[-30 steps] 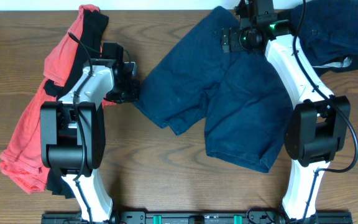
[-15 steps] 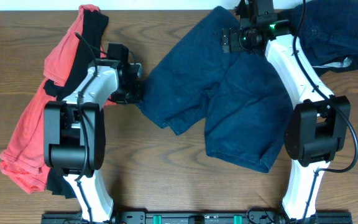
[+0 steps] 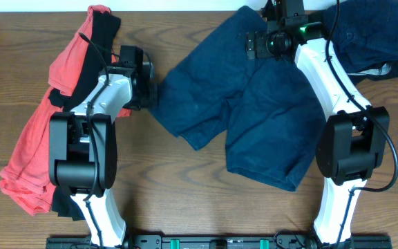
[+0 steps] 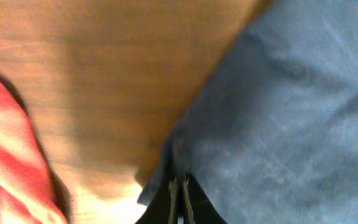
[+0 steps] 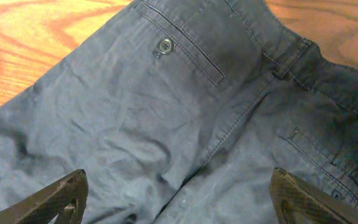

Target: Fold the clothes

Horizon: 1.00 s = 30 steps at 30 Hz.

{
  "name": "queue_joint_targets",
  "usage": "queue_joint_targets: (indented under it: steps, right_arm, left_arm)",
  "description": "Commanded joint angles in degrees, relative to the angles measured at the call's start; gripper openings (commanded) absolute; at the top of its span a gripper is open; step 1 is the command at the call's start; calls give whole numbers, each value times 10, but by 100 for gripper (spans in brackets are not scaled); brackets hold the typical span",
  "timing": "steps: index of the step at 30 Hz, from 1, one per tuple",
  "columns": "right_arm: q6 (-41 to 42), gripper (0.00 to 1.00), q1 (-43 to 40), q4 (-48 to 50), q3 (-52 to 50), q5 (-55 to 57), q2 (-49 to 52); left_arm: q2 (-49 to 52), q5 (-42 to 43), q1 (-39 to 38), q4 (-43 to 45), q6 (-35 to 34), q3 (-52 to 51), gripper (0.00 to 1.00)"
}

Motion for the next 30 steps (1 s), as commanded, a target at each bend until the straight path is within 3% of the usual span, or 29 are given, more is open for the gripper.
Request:
queue_joint_targets:
  steps: [1,11,23,30]
  right_arm:
    - [0,93,1,5,9,-3,-11]
    - [0,94,1,13,9,-3,-11]
    - [1,94,1,17,9,-3,-11]
    - [1,94,1,22,9,-3,-11]
  left_arm:
    - [10,-26,10,50,-45,14,6]
    - [10,-56,16,186,-40,40,6]
    - [10,-56,66,191,-36,151,6]
    - [24,-49,68,187,-35,166,6]
